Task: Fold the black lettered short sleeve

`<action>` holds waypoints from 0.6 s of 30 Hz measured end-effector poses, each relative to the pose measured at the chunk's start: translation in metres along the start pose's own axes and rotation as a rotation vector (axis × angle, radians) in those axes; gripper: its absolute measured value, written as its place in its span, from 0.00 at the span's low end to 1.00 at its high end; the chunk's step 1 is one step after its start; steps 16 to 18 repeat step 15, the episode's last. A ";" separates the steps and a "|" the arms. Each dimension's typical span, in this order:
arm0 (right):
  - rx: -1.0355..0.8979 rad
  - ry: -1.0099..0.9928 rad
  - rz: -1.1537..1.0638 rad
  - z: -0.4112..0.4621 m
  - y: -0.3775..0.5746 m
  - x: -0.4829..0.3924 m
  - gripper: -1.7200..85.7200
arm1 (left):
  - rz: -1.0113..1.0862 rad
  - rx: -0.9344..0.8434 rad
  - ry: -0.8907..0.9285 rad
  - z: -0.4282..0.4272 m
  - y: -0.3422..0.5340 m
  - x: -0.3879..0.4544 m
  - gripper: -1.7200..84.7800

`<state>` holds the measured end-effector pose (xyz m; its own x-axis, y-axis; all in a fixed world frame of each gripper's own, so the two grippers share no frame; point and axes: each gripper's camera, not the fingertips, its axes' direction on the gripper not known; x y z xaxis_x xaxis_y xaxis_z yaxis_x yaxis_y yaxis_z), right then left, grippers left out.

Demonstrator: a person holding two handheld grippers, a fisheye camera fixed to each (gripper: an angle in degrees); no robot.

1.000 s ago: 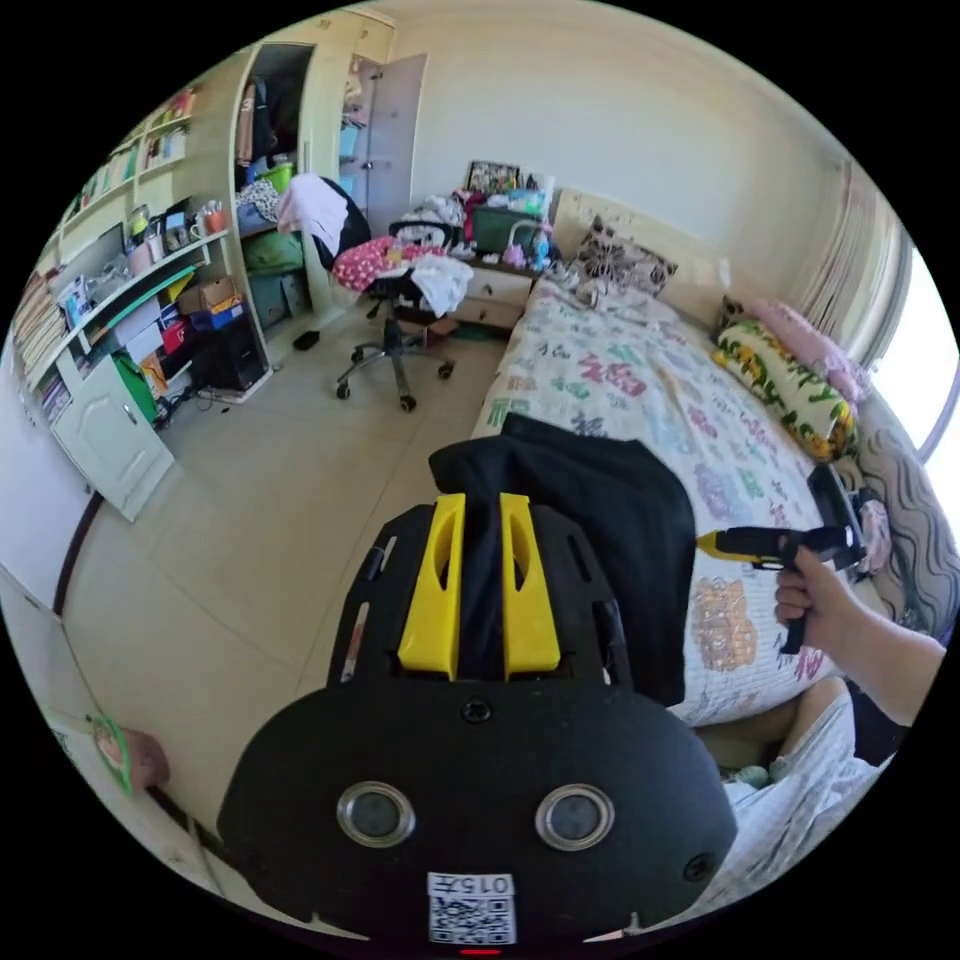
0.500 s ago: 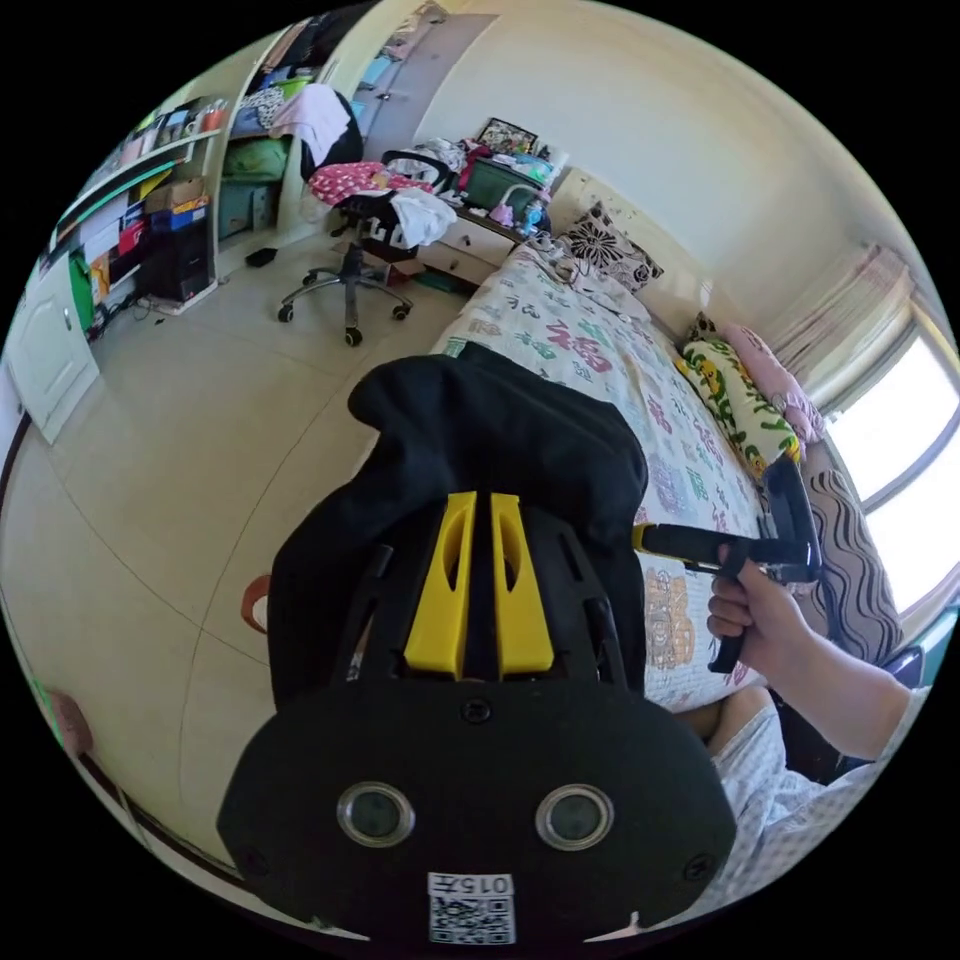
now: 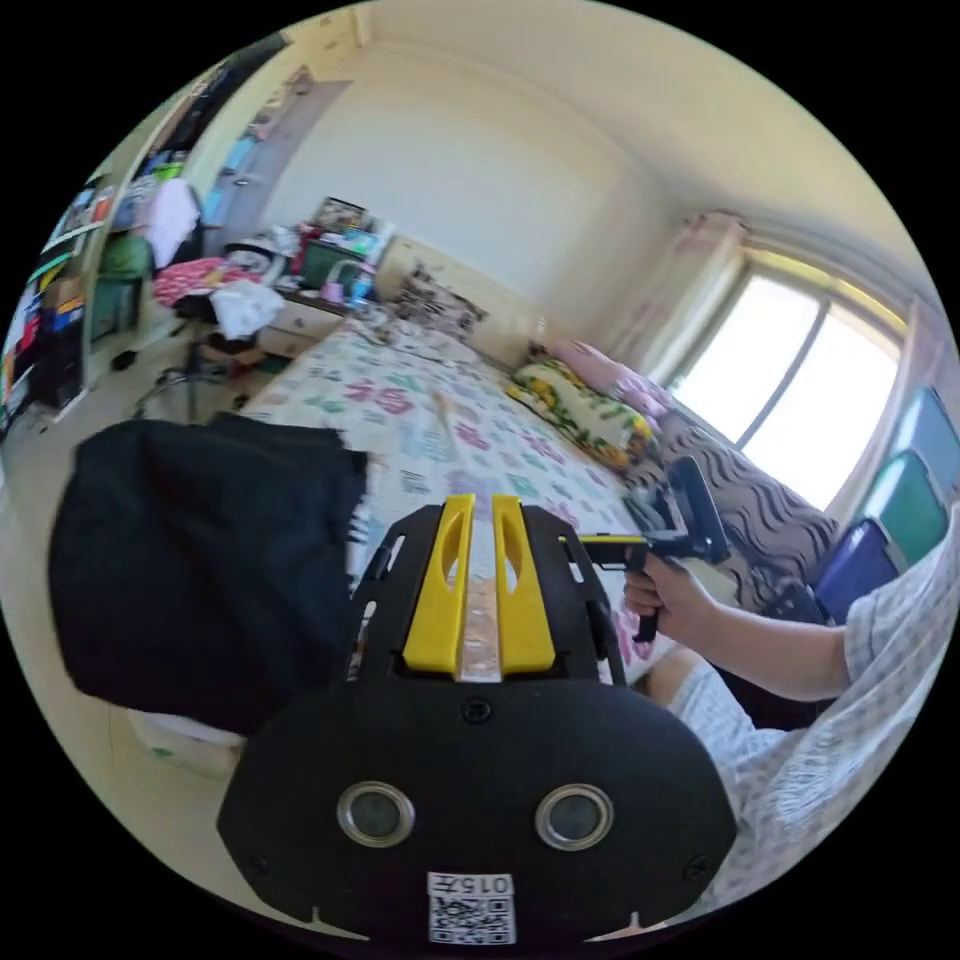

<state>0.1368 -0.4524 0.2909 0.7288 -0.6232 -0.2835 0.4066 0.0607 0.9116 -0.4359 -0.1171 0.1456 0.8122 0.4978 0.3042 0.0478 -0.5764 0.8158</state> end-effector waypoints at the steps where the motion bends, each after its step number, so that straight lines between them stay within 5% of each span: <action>1: 0.031 0.051 0.046 -0.031 0.014 0.026 0.02 | 0.041 -0.039 0.066 0.038 0.007 0.035 0.06; 9: 0.243 0.389 0.540 -0.243 0.139 0.222 0.04 | 0.322 -0.307 0.304 0.305 0.039 0.274 0.10; 15: 0.217 0.737 0.913 -0.370 0.238 0.350 0.08 | 0.551 -0.520 0.464 0.531 0.075 0.479 0.10; 18: 0.217 0.737 0.913 -0.370 0.238 0.350 0.08 | 0.551 -0.520 0.464 0.531 0.075 0.479 0.10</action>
